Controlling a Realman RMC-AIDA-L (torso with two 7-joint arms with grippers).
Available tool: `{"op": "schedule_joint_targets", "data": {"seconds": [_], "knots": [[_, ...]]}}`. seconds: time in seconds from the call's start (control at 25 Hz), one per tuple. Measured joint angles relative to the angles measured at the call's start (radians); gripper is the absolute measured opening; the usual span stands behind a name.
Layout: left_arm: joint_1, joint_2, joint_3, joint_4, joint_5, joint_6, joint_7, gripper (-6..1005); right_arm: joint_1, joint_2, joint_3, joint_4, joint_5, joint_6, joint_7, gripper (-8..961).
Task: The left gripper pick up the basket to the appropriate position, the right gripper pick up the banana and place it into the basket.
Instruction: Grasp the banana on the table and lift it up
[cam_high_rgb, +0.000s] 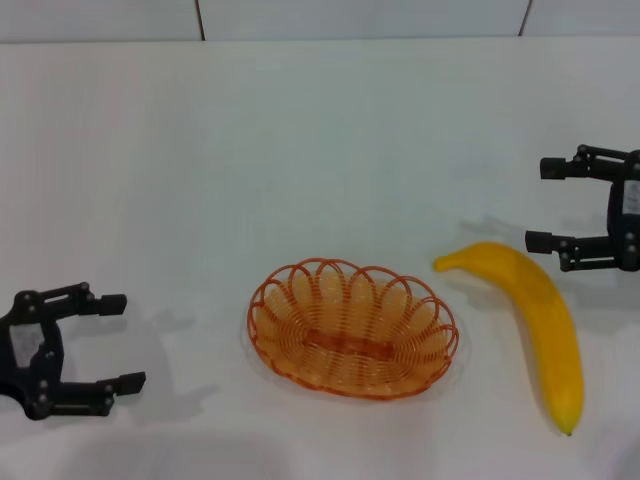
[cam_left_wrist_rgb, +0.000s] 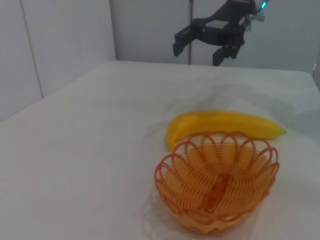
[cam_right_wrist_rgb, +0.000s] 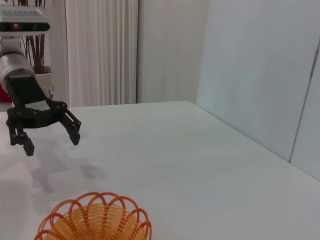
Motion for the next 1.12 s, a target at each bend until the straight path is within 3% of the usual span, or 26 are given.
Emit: {"op": "schedule_joint_targets", "data": {"seconds": [0.12, 0.48, 0.76, 0.92, 1.12], "knots": [[0.001, 0.000, -0.038, -0.041, 0.013, -0.003, 0.046, 881, -0.004, 0.001, 0.000, 0.000, 0.000, 0.000, 0.000, 874], [-0.001, -0.001, -0.043, -0.072, 0.017, -0.044, 0.049, 877, -0.032, 0.001, -0.010, -0.035, -0.030, -0.047, 0.008, 874], [-0.006, -0.001, -0.043, -0.077, 0.023, -0.058, 0.049, 876, -0.046, 0.013, -0.026, -0.366, -0.081, -0.162, 0.259, 874], [-0.016, -0.002, -0.043, -0.080, 0.023, -0.072, 0.050, 876, -0.017, 0.015, -0.147, -0.576, -0.216, -0.178, 0.574, 874], [-0.023, -0.002, -0.043, -0.081, 0.020, -0.073, 0.050, 877, 0.045, 0.036, -0.309, -0.616, -0.344, -0.176, 0.722, 873]]}}
